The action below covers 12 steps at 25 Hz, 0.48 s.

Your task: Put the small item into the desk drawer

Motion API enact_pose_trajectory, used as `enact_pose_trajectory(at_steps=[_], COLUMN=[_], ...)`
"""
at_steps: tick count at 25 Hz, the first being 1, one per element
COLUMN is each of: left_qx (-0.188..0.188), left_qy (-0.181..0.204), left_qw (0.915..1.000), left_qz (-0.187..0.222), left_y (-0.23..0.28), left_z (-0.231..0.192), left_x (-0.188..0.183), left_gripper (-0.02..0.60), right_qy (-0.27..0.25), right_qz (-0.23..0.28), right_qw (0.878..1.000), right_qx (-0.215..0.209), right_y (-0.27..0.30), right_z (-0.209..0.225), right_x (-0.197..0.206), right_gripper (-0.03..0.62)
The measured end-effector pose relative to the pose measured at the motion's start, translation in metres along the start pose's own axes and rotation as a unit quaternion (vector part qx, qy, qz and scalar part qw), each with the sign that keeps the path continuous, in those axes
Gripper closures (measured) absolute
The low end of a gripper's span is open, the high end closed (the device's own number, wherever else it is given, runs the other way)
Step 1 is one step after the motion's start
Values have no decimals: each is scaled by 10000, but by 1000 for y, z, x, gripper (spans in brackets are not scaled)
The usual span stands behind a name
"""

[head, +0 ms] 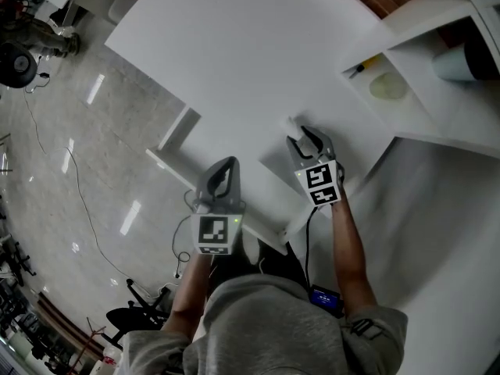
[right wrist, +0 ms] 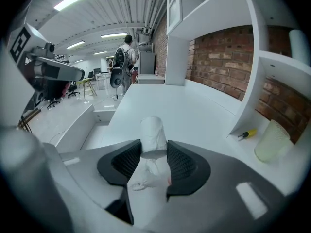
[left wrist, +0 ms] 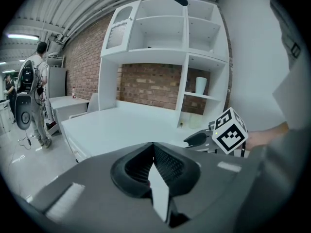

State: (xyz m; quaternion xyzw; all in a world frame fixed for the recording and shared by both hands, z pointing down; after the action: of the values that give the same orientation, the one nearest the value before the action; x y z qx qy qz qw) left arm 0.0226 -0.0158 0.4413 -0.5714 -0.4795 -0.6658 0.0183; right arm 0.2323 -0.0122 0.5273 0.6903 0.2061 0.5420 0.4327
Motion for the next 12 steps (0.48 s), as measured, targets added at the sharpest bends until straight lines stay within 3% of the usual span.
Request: enact_pose_trajectory(at_steps=[12], left_qx=[-71], left_qy=[87], left_qw=[9995], left_qz=[300], left_y=[-43], left_z=[-2], left_x=[-11], left_gripper=[569], right_qy=[-221], right_qz=[612], right_qw=[9978], right_qx=[121], right_y=[-60], right_z=[-34], right_x=[-38], right_gripper=[421])
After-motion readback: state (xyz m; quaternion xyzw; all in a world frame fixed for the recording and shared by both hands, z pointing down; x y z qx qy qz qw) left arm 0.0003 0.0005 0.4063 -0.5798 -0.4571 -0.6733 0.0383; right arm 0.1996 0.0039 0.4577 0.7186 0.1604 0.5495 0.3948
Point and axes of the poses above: the fingertips, and each gripper's own axes: y forward along the fingers, z to its right, x out of its underside, the point moved 7 cm from there along -y, backward along the fingers, and after that the axes turned 11 degrees about -z, right-handed, at the moved point
